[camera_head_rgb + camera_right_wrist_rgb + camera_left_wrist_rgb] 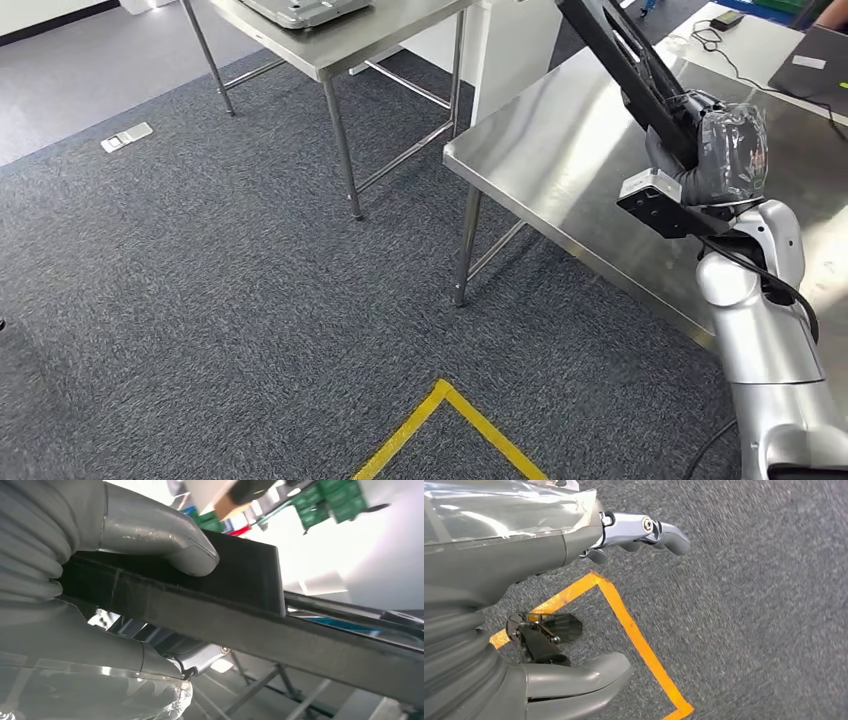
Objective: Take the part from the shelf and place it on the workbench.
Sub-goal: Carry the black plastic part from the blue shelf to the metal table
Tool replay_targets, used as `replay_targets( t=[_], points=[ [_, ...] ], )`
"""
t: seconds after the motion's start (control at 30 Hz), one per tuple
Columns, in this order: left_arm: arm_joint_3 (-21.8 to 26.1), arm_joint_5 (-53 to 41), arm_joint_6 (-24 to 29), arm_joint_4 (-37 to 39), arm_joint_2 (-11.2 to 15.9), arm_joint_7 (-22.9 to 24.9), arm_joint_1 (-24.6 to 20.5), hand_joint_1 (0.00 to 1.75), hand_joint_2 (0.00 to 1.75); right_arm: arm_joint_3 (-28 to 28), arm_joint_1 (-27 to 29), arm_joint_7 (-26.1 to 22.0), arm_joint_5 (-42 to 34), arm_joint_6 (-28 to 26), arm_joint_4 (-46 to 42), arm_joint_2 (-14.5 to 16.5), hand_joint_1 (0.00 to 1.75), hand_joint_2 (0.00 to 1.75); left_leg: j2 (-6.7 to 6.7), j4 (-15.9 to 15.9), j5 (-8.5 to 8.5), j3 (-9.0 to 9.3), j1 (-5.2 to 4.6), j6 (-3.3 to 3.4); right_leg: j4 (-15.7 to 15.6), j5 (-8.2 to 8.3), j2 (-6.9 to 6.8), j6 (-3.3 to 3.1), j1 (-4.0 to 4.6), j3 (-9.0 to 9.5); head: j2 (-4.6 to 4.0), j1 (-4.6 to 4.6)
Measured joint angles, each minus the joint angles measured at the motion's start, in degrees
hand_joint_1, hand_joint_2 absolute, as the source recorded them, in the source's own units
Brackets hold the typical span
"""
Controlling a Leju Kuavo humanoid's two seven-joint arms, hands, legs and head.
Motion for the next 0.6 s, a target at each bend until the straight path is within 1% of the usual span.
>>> replay_targets(
  t=[0.03,0.07,0.1,0.13,0.17,0.2,0.23,0.27,0.3,0.33,0.37,0.4,0.43,0.47,0.5,0.53,0.57,0.6],
  points=[
    [0.00,0.00,0.01,0.01,0.01,0.01,-0.01,0.00,1.75,0.01,-0.23,0.05,0.48,-0.01,0.03,0.21,1.75,1.75,-1.46,1.80,-1.26,-0.69,0.23,-0.29,-0.05,0.13,0.63,-0.58,-0.36,0.03,0.00,-0.04],
    [0.00,-0.02,0.01,0.04,0.02,0.01,0.03,0.00,1.75,0.05,-0.63,0.09,0.96,0.01,0.08,0.53,1.75,1.75,-3.34,4.86,-3.06,-2.03,0.44,-0.55,-0.07,0.19,1.28,-1.07,-0.56,0.03,0.00,-0.10],
    [0.00,-0.06,-0.02,0.09,0.02,0.01,0.12,0.00,1.75,0.14,-1.18,0.12,1.33,0.09,0.20,0.89,1.75,1.75,-4.92,8.74,-5.02,-3.85,0.55,-0.71,-0.07,0.23,1.95,-1.48,-0.48,-0.03,0.00,-0.17],
    [0.00,-0.11,-0.05,0.14,0.01,0.01,0.21,0.00,1.75,0.27,-1.82,0.14,1.61,0.26,0.39,1.24,1.75,1.75,-5.73,12.57,-6.58,-5.76,0.62,-0.85,-0.06,0.26,2.68,-1.70,-0.41,-0.07,0.00,-0.21],
    [0.00,-0.18,-0.09,0.17,0.00,-0.01,0.26,0.00,1.75,0.44,-2.59,0.13,1.77,0.53,0.65,1.50,1.75,1.75,-6.05,15.16,-7.27,-7.19,0.69,-0.97,-0.04,0.28,3.46,-1.73,-0.36,-0.11,0.00,-0.24],
    [0.00,-0.24,-0.13,0.19,-0.01,-0.03,0.26,0.00,1.75,0.61,-3.47,0.13,1.83,0.84,0.97,1.66,1.75,1.75,-6.14,15.76,-6.81,-7.67,0.79,-1.02,0.01,0.31,4.23,-1.75,-0.35,-0.13,0.00,-0.25],
    [0.00,-0.29,-0.16,0.20,-0.01,-0.07,0.23,0.00,1.75,0.75,-4.41,0.14,1.86,1.10,1.27,1.73,1.75,1.75,-6.24,14.22,-5.31,-7.09,0.91,-1.03,0.09,0.35,4.97,-1.77,-0.37,-0.13,0.00,-0.26],
    [0.01,-0.36,-0.19,0.20,0.01,-0.10,0.18,0.00,1.75,0.87,-5.34,0.14,1.86,1.33,1.56,1.79,1.75,1.75,-6.75,11.01,-3.24,-5.62,1.12,-1.02,0.22,0.37,5.66,-1.78,-0.43,-0.16,0.00,-0.29],
    [0.01,-0.43,-0.20,0.20,0.02,-0.14,0.13,0.00,1.75,0.97,-6.26,0.15,1.86,1.50,1.83,1.86,1.75,1.75,-8.13,7.19,-1.27,-3.90,1.40,-1.03,0.46,0.37,6.35,-1.69,-0.42,-0.31,0.00,-0.36],
    [0.01,-0.48,-0.21,0.20,0.03,-0.17,0.09,0.00,1.75,1.06,-7.10,0.16,1.86,1.62,2.08,1.94,1.75,1.75,-9.45,3.96,0.07,-2.46,1.64,-1.08,0.76,0.38,7.03,-1.47,-0.31,-0.59,0.00,-0.42],
    [0.01,-0.54,-0.22,0.20,0.04,-0.22,0.08,0.00,1.75,1.16,-7.80,0.17,1.86,1.72,2.29,2.00,1.75,1.75,-10.46,1.87,0.76,-1.59,1.70,-1.07,0.96,0.46,7.65,-1.11,-0.22,-0.99,0.00,-0.47],
    [0.01,-0.58,-0.24,0.20,0.04,-0.25,0.06,0.00,1.75,1.24,-8.33,0.18,1.86,1.76,2.47,2.03,1.75,1.75,-10.94,1.00,0.90,-1.29,1.58,-0.94,1.03,0.61,8.31,-0.61,-0.13,-1.39,0.00,-0.51],
    [0.02,-0.60,-0.26,0.20,0.03,-0.28,0.00,0.00,1.75,1.30,-8.61,0.19,1.86,1.78,2.63,2.04,1.75,1.75,-10.38,0.78,0.98,-1.26,1.30,-0.65,0.92,0.84,8.99,-0.06,-0.11,-1.71,0.00,-0.51],
    [0.02,-0.61,-0.27,0.20,0.00,-0.30,-0.09,0.00,1.75,1.32,-8.73,0.19,1.86,1.78,2.77,1.98,1.75,1.75,-9.68,0.51,1.27,-1.20,1.17,-0.14,0.88,1.01,9.20,0.40,-0.16,-2.05,0.00,-0.50],
    [0.03,-0.61,-0.28,0.20,-0.03,-0.33,-0.20,0.00,1.75,1.32,-8.79,0.17,1.86,1.78,2.92,1.90,1.75,1.75,-9.03,0.14,1.58,-1.10,1.06,0.38,1.27,0.85,8.45,0.67,-0.15,-2.48,0.00,-0.49],
    [0.03,-0.61,-0.31,0.20,-0.03,-0.36,-0.29,0.00,1.75,1.37,-8.94,0.16,1.85,1.78,3.08,1.84,1.75,1.75,-8.32,-0.24,1.90,-1.01,1.04,0.87,2.57,0.20,7.10,0.69,-0.11,-3.28,0.00,-0.35],
    [0.04,-0.63,-0.39,0.20,-0.04,-0.39,-0.32,0.00,1.75,1.44,-9.11,0.16,1.80,1.78,3.23,1.77,1.75,1.75,-7.58,-0.50,2.12,-0.96,1.07,1.22,5.07,-0.97,5.43,0.53,-0.05,-4.57,0.00,-0.19],
    [0.05,-0.68,-0.52,0.20,-0.02,-0.44,-0.31,0.00,1.75,1.54,-9.26,0.16,1.71,1.78,3.38,1.68,1.75,1.75,-6.83,-0.58,2.17,-0.98,0.96,1.38,8.51,-2.46,4.02,0.34,0.00,-6.23,0.00,-0.04]
  ],
)
